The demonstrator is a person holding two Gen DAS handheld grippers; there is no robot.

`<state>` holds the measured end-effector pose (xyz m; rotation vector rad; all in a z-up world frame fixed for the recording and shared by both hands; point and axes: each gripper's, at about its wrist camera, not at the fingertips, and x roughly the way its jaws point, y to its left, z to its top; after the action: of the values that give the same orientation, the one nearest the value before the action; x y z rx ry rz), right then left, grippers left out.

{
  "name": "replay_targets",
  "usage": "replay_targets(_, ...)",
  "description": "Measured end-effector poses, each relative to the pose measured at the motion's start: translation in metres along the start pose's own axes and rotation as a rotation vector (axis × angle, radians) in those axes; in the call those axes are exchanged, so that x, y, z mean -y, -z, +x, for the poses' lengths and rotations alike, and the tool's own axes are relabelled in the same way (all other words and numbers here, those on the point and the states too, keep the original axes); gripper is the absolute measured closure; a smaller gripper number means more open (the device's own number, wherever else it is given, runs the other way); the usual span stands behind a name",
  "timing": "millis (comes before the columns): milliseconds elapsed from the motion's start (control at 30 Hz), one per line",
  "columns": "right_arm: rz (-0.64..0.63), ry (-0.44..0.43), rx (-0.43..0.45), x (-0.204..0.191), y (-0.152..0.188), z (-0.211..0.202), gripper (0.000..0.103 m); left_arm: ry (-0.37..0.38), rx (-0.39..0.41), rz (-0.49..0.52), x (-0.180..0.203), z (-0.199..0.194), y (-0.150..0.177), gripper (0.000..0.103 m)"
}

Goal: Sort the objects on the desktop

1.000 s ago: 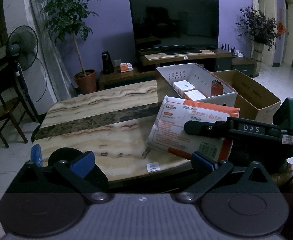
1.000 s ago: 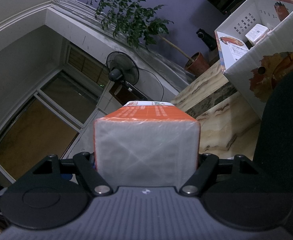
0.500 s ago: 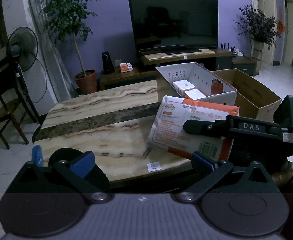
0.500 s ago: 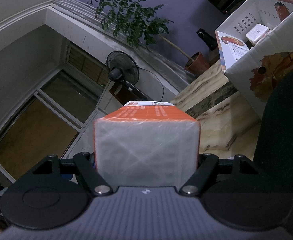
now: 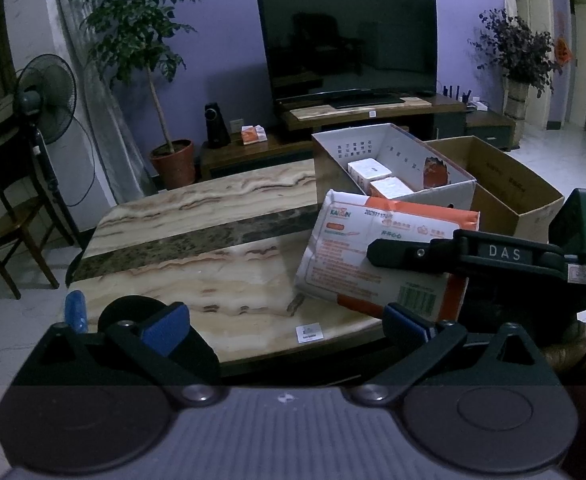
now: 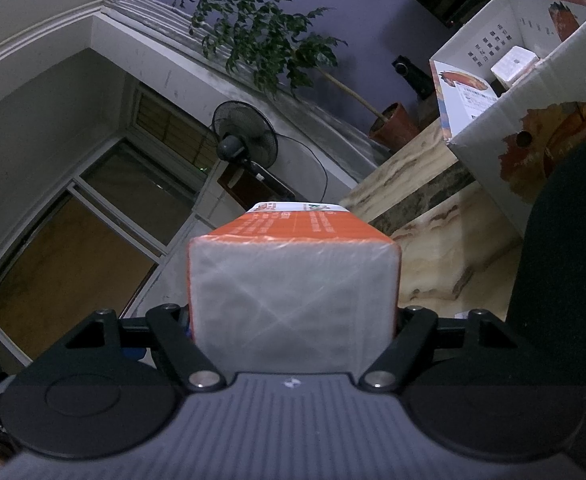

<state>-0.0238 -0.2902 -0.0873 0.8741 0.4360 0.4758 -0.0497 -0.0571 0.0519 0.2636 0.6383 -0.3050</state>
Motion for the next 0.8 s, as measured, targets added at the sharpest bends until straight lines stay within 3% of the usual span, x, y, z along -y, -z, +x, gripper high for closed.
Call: replay_targets(800, -0.002, 0.001, -0.002, -0.0022, 0.0013, -0.0021, 0.025, 0.001, -0.004, 0.008, 0.0017, 0.0014, 0.0009, 0.001)
